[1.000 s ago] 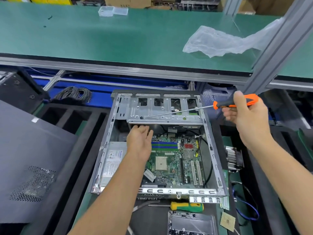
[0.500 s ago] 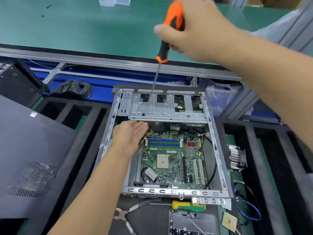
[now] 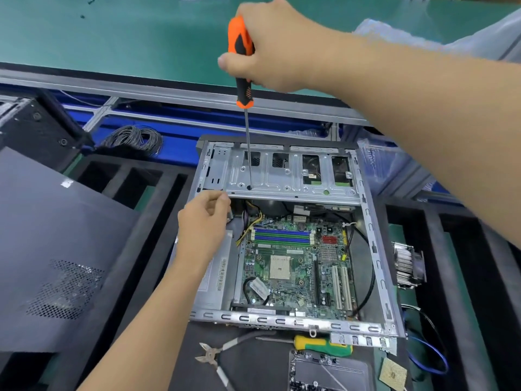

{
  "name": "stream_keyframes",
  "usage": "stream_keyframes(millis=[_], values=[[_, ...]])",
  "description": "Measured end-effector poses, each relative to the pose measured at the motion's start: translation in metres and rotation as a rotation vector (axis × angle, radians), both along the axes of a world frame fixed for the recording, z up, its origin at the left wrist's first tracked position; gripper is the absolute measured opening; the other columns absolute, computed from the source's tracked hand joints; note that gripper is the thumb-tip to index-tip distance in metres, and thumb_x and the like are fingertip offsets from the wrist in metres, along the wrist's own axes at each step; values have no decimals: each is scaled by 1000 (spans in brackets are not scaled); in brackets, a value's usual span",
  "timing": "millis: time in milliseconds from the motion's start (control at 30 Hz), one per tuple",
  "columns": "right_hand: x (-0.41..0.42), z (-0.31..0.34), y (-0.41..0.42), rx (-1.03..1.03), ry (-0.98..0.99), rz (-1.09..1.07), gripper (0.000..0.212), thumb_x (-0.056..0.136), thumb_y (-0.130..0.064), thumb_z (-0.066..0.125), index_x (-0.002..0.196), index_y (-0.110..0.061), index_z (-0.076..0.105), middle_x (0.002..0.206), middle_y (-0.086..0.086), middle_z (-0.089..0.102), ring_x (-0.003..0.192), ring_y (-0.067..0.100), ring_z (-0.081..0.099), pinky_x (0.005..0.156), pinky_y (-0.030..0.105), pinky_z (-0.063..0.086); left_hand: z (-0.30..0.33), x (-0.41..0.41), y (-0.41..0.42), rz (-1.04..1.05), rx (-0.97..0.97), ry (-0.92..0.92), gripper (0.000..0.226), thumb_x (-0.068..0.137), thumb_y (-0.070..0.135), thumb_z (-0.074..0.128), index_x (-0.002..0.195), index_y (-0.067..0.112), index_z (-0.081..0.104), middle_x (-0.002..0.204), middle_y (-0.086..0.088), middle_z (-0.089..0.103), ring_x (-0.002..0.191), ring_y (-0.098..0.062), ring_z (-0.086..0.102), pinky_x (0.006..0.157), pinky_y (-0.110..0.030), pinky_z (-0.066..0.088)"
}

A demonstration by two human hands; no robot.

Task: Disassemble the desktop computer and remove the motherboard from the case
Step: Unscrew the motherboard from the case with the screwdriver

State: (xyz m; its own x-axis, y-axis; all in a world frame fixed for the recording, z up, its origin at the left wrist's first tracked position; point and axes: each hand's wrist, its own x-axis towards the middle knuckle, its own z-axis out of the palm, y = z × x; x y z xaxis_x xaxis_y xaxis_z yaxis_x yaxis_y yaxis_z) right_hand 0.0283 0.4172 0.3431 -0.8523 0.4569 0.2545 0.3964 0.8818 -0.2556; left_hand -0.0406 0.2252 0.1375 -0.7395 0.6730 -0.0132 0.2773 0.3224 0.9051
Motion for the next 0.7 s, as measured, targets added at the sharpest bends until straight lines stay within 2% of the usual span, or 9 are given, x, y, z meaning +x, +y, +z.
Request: stream_keyframes(millis=[67,133,200,300,433,500,567,633,700], values=[[0,-5,-1,6,-14,-36,35,91,-52,52,94,-18,49,83,2,50,86,31,56,64,34,37,-1,-2,3,34,24,5,12,94,26,58,98,26,69,85,12,72,84,-1,67,72,-11,48],[0,-12,-1,-32,-22,-58,34,90,-52,53,94,-19,47,86,3,49,92,33,56,63,33,34,1,-4,7,52,45,24,12,94,26,60,102,24,69,88,13,70,83,3,65,69,-5,46],[2,-19,2,-84,-18,-61,32,90,-52,54,92,-20,48,80,-1,49,89,32,57,57,33,33,3,-5,13,39,66,58,17,94,25,63,109,21,68,92,15,69,85,8,62,70,0,43],[6,-30,2,-102,-14,-57,34,89,-53,55,91,-20,49,78,-4,48,79,30,56,52,31,33,8,-4,27,-67,74,115,27,92,22,67,118,17,65,97,19,66,86,6,62,77,-3,45],[10,-44,1,-143,-40,-53,39,89,-55,55,98,-17,51,83,1,52,82,31,58,61,34,40,13,-1,52,-218,23,219,40,91,21,67,131,19,59,103,15,63,96,0,59,89,-13,43],[10,-48,-2,-148,-42,-40,39,90,-54,55,100,-16,51,86,4,55,82,32,59,63,36,43,11,-4,61,-204,14,245,35,92,17,66,127,16,63,97,12,64,89,1,60,84,-8,42],[10,-50,-5,-155,-45,-26,41,91,-53,55,102,-14,51,89,6,57,81,33,59,63,37,44,7,-7,66,-183,21,243,23,92,13,65,115,12,69,87,12,65,75,9,60,73,0,41],[10,-51,-9,-147,-56,-11,42,92,-52,55,105,-12,51,89,8,57,80,33,58,61,36,42,3,-9,69,-167,37,233,14,91,11,65,104,11,72,78,15,64,67,15,58,65,1,41],[10,-52,-11,-145,-62,-3,42,93,-51,54,107,-11,50,87,7,55,77,31,57,59,35,39,-1,-10,70,-159,47,234,12,91,11,66,101,11,72,75,14,63,67,15,58,64,0,41]])
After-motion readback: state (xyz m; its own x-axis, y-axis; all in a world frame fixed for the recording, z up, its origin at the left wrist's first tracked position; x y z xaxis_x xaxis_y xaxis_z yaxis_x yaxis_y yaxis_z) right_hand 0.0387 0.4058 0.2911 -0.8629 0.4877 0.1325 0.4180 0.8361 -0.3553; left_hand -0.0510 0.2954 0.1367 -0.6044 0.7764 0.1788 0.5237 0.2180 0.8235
